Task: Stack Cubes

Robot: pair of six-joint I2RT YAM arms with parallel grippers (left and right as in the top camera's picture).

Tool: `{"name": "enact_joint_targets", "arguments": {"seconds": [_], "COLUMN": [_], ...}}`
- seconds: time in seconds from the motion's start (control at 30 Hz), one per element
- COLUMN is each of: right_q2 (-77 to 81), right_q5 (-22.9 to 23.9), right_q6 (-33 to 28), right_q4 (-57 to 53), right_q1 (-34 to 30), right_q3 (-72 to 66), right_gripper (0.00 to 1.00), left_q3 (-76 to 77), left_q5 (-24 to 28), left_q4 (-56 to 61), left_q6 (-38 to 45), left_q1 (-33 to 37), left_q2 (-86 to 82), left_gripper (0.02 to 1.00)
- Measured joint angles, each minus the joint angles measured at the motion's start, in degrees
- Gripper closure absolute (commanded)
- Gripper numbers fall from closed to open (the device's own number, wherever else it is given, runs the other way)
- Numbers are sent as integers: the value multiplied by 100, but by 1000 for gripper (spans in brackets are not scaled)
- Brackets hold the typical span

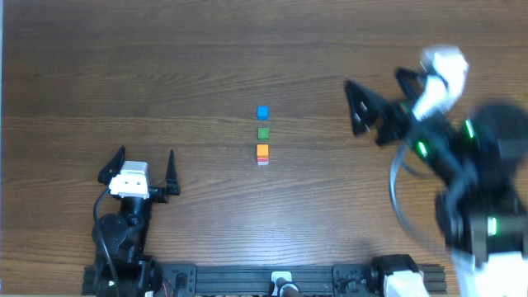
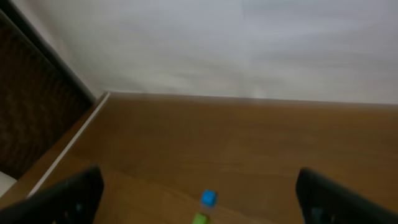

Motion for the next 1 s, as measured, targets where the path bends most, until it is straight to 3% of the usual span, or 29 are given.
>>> {"name": "enact_joint_targets", "arguments": {"seconds": [0.17, 0.3, 0.4, 0.7, 1.0], "right_q2": [1932, 3174, 3873, 5243, 5890], "right_q5": [883, 1580, 1845, 1950, 1606], "right_q6": [-90, -57, 140, 586, 730], "right_q4": [-979, -1027, -1021, -1043, -872], "right_q1": [1165, 1967, 2295, 2483, 2485], "right_q3": [1187, 1384, 1384, 1386, 1386], "right_gripper": [7, 9, 7, 7, 9], "left_q3": [0, 0, 0, 0, 0], "left_q5": [2, 15, 15, 17, 17], "left_q4": [0, 2, 2, 0, 2], "left_q6": [0, 0, 0, 0, 2], "left_q1": [0, 0, 0, 0, 0], "left_q2": [0, 0, 0, 0, 0], "left_gripper": [18, 18, 18, 18, 18]}}
